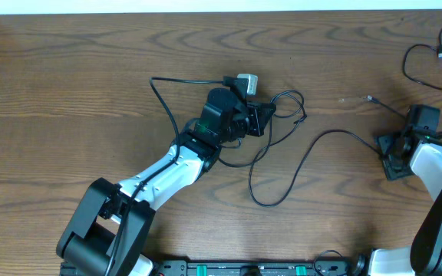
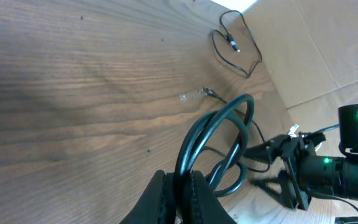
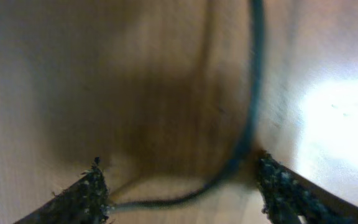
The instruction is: Untangle cables
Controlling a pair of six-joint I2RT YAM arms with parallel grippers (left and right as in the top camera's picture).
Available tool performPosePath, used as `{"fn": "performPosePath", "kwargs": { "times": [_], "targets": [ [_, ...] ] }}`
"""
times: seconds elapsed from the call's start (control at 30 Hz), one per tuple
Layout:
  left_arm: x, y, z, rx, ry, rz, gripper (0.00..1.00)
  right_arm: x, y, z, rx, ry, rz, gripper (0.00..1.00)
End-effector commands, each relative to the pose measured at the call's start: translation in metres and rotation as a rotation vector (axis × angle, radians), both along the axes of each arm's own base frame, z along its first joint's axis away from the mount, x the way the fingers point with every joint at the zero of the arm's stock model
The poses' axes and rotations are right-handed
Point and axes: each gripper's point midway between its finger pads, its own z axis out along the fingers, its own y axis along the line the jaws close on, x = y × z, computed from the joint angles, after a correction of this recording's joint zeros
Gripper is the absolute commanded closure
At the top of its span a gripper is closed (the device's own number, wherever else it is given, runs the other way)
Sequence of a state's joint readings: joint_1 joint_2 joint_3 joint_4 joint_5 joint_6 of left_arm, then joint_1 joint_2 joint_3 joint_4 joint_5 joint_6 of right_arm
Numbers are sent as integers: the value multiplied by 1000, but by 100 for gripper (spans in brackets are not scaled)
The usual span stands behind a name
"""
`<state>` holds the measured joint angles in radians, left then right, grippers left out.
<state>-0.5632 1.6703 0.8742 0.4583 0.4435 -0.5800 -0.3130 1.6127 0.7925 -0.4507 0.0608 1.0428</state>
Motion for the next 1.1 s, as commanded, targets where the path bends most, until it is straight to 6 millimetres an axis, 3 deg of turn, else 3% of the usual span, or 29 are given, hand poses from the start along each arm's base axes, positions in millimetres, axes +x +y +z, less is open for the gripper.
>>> {"fn": "performPosePath", "kwargs": {
  "times": [0.0,0.07,0.1,0.23,0.37,0.5,0.67,0.8,0.9,1.07],
  "targets": [
    [0,0,4,-6,-1,-4,92,-6,0,-10,-12,4,-6,68],
    [0,0,4,-6,-1,-3,92,-5,4,-10,6,-1,20,96],
    [0,0,4,-6,-2,-3,92,-3,8,-10,21,-8,54,99],
    [14,11,2,6,4,105,92,25,43,0,121,-146,382,99],
    [33,30,1,13,7,271,92,53,94,37,239,-418,787,99],
    [42,36,11,-39,3,349,92,54,125,77,309,-608,992,99],
    [43,33,14,-113,57,379,92,45,151,108,326,-761,1185,99],
    [40,27,-2,-100,93,373,92,42,164,113,344,-791,1243,99],
    [36,19,-25,-122,192,394,92,34,184,125,397,-868,1336,99],
    [16,-3,-64,-111,325,326,92,29,208,125,400,-872,1430,99]
  ]
}}
